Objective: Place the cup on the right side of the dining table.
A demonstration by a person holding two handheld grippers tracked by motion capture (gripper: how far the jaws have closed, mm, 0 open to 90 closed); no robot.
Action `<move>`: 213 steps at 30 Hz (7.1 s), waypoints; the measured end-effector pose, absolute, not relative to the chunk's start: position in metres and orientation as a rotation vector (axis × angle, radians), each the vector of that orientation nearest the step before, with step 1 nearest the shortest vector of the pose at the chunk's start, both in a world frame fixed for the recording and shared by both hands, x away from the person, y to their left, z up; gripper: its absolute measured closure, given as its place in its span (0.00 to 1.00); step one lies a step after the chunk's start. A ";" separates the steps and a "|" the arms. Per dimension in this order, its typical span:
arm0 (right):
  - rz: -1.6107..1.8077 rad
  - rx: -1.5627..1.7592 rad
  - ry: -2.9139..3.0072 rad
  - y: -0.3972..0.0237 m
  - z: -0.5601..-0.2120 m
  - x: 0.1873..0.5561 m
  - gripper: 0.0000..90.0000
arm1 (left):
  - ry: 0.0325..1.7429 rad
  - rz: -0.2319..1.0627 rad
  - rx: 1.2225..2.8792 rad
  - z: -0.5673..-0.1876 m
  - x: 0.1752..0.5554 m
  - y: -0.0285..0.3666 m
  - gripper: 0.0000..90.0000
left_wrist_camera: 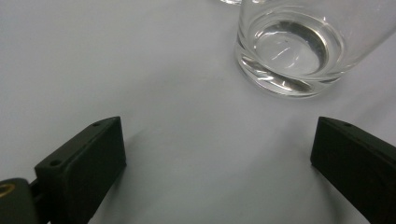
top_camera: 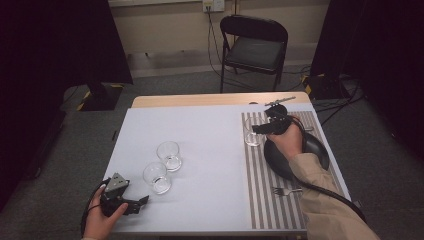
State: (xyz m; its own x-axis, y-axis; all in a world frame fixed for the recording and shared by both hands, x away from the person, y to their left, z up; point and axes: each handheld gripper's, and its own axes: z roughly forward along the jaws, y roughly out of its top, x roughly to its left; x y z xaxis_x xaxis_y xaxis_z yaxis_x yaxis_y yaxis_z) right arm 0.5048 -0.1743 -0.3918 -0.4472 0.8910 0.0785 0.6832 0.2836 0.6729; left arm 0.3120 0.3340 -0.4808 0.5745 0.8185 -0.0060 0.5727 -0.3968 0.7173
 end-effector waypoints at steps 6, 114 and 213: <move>0.957 1.429 2.261 -0.176 -0.389 0.504 0.15 | 1.103 0.463 2.121 -0.481 0.312 0.334 0.03; 1.001 1.261 2.445 -0.179 -0.392 0.462 0.14 | 1.098 0.467 2.127 -0.481 0.312 0.334 0.03; 1.087 1.100 2.612 -0.147 -0.412 0.420 0.14 | 1.099 0.467 2.128 -0.481 0.312 0.334 0.03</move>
